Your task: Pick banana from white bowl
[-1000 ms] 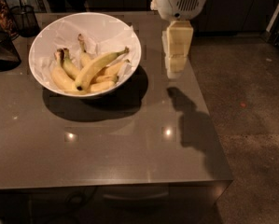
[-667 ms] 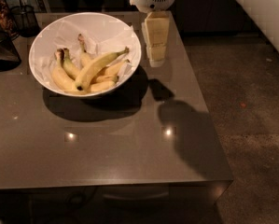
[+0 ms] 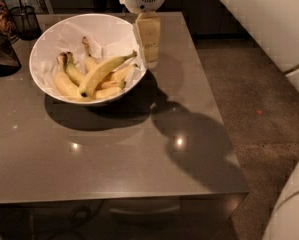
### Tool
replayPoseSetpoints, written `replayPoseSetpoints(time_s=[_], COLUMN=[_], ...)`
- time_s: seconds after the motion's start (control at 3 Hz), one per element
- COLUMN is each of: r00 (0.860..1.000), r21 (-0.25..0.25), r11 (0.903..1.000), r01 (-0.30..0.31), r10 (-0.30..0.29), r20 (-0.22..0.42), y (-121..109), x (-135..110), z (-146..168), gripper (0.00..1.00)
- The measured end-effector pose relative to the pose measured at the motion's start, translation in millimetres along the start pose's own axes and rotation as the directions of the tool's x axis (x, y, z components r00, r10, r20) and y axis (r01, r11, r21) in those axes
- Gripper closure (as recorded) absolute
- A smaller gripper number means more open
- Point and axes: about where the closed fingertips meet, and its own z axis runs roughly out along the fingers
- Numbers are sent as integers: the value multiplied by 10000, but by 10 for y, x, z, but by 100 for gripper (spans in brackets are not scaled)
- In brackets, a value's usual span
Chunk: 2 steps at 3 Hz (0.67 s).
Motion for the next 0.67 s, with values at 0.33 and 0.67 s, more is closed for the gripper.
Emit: replayPoseSetpoints(time_s=[0.33,0.67], r00=[9992,9948], r21=[270,248], r11=[9989,9946], r01=[388,1006], r10=[-388,-1002], r20=[-6,-162], y=[-189,-382], x=[-70,-181], z=[71,197], gripper=[0,0])
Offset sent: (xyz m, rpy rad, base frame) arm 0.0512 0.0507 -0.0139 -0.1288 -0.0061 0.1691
